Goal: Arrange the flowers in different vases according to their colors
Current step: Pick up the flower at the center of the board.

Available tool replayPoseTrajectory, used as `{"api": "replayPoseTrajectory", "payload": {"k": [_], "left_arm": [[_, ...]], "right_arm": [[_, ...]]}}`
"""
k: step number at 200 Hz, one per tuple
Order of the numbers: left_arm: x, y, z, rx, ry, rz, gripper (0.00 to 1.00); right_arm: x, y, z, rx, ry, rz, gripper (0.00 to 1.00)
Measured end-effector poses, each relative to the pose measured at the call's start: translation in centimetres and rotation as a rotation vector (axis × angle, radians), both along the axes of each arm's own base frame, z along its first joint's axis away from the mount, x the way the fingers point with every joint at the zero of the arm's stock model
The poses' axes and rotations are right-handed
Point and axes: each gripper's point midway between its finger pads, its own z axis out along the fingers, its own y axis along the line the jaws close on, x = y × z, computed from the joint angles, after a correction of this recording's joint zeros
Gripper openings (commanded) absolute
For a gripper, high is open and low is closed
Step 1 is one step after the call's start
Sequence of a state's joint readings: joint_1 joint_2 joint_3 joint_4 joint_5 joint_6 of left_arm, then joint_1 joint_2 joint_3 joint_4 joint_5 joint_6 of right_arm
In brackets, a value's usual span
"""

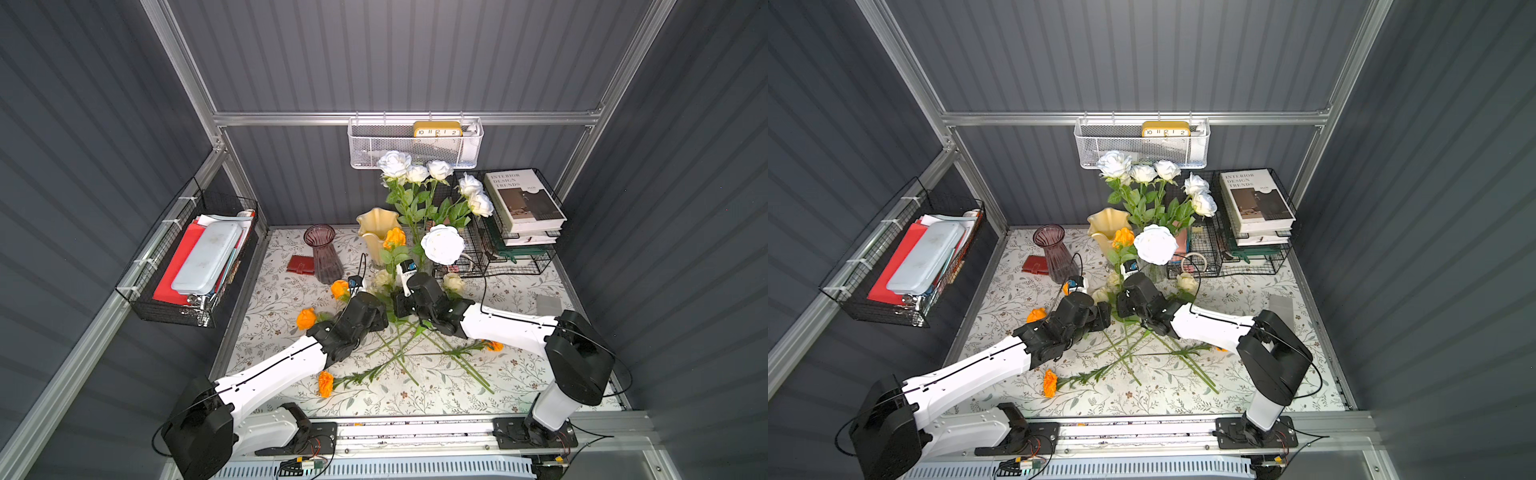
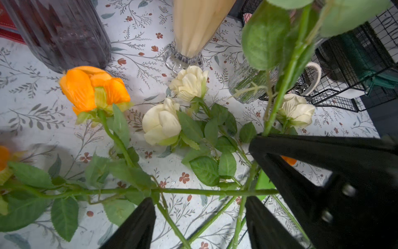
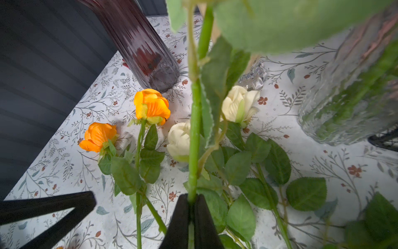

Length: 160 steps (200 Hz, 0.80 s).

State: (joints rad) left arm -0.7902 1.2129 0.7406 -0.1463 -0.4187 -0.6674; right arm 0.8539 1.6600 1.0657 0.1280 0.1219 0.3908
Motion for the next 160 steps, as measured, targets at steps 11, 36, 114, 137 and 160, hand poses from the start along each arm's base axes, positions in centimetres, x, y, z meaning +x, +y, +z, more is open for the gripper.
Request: {"api": "replayPoseTrajectory", "payload": {"k": [11,36,114,137,160], "left_arm": [[0.1,-0.2,-0.4,-0.007,0.003,0.0,0.68],[0.3,-0.7,-1.7,-0.008,0.019,-0.003,0.68],[0.2,-1.2,-3.9,-0.007,0.048,-0.025,0.65],[0.0,-0.9,-4.1,0.001,0.05,-0.02,0.66],[0.4,-0.4,-4.0,0.011,0.043,0.001,0.68]], "right_arm": [[-0.3,0.1,0.7,0.01,-0.011,0.005,0.0],[-0.8,0.4,2.2,0.032,-0.037,0.021,0.0],[-1.6,1.4,3.5,0.016,-0.096,0.076,0.0],[-1.0,2.1,5.8,0.025,-0.153,0.095,0.0],[-0.4,2.9,9.2,0.044,-0.23,0.114,0.0]]}}
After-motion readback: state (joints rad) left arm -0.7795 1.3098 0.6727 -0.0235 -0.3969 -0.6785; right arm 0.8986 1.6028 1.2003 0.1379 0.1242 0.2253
